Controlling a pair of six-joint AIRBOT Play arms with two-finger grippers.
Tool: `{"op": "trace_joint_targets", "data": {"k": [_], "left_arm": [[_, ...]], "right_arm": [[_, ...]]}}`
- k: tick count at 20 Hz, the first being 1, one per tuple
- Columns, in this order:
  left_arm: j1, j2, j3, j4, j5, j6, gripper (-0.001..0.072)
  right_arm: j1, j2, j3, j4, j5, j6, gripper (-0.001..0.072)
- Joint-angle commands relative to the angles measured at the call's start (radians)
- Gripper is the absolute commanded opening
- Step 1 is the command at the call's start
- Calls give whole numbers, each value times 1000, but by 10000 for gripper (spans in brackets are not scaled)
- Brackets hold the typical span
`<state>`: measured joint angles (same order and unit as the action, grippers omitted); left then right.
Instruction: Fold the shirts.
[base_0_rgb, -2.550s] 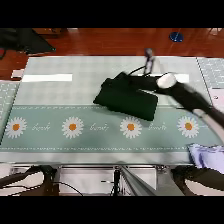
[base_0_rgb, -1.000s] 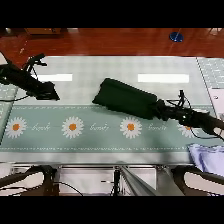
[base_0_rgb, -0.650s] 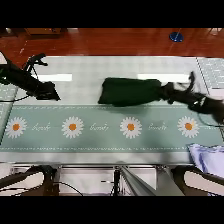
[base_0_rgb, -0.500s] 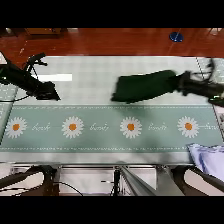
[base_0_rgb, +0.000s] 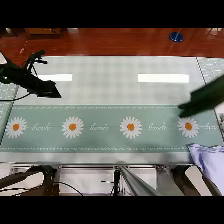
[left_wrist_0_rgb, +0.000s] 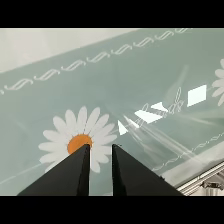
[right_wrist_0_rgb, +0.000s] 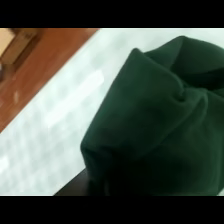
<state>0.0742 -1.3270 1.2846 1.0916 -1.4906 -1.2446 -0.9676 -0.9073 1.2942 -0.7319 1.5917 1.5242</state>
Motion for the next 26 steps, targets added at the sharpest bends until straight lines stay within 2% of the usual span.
{"op": "trace_joint_targets", "data": {"k": [1,3,6,12,16,19,23,26], "left_arm": [[0,1,0,-42,34,60,188],[1,1,0,-45,43,84,189],[3,0,0,-45,52,112,188],[43,0,0,-44,108,127,188],[93,0,0,-44,157,126,188],[129,0,0,-44,190,126,189],[171,0,0,-45,233,126,188],[195,0,0,-44,235,126,188]], "right_arm": [[-259,16,88,-218,267,28,28],[-341,48,88,-372,266,5,28],[-357,51,87,-632,267,-28,28],[-357,76,-17,-937,267,-34,28],[-357,137,-121,-1233,267,-35,27],[-357,157,-185,-1398,266,-35,27],[-357,157,-338,-1514,261,-41,28],[-357,157,-459,-1542,240,-40,28]]}}
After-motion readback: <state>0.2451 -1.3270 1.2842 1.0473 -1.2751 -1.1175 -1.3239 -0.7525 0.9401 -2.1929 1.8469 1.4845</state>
